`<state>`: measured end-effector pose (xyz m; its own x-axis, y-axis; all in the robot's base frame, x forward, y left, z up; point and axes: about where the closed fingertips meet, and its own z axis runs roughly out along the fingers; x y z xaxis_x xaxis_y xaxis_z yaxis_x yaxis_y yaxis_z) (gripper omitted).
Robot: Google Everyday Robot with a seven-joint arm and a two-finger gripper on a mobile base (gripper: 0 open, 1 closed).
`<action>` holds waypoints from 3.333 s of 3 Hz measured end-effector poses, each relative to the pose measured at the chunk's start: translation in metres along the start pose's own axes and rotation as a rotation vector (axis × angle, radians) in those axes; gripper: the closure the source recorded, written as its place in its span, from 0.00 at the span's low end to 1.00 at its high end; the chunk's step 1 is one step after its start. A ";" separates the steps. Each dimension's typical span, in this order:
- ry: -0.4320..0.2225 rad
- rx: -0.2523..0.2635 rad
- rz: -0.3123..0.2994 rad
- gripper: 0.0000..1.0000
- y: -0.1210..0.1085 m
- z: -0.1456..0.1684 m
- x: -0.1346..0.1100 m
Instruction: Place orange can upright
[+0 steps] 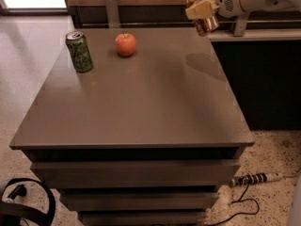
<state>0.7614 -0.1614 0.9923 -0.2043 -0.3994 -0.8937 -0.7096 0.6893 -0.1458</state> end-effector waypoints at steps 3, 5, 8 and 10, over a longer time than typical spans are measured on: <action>-0.115 -0.268 -0.115 1.00 0.032 -0.006 -0.006; -0.191 -0.321 -0.144 1.00 0.043 -0.011 0.011; -0.253 -0.316 -0.064 1.00 0.040 0.013 0.043; -0.334 -0.311 0.022 1.00 0.030 0.028 0.057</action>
Offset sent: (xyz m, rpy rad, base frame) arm -0.0282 0.0087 0.0215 0.0532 -0.0644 0.3643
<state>0.7472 -0.1470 0.9254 -0.0293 -0.1352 -0.9904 -0.8868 0.4606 -0.0367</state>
